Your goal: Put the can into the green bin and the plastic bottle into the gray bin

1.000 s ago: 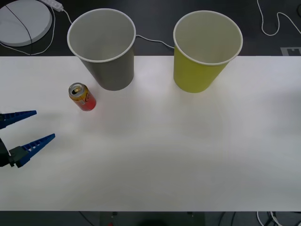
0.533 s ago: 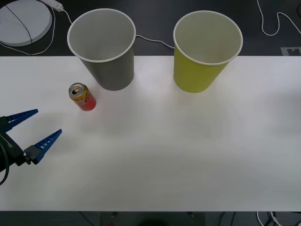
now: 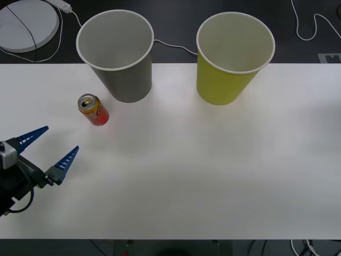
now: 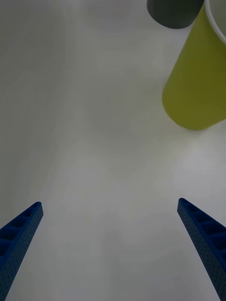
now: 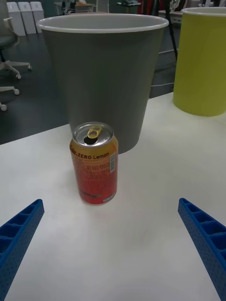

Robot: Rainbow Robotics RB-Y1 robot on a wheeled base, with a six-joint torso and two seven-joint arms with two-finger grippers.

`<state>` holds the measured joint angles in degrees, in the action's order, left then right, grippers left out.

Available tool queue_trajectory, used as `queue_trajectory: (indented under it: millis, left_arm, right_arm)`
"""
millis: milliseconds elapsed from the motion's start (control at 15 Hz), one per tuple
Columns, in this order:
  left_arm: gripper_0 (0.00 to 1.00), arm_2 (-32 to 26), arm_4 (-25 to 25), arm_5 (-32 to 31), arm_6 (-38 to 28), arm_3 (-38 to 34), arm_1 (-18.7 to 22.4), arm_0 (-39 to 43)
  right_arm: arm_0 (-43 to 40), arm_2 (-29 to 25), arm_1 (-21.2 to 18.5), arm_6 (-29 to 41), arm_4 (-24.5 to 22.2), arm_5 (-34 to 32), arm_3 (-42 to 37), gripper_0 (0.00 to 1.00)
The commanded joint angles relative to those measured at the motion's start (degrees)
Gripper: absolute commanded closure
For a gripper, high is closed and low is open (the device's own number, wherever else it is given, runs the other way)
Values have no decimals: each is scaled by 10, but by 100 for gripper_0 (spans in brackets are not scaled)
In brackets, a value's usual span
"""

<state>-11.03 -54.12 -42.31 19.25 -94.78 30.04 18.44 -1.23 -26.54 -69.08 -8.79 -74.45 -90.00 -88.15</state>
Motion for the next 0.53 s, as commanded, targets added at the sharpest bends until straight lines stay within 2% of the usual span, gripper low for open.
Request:
queue_trajectory:
  millis: [67,267,533]
  left_arm:
    - [0,20,36,-1,50,55,-1,-29]
    - [0,41,93,-5,114,111,-3,-54]
    - [0,44,130,-28,187,196,-35,-104]
  right_arm:
    - [0,0,0,0,0,0,0,0]
    - [0,0,0,0,0,0,0,0]
    - [0,0,0,0,0,0,0,0]
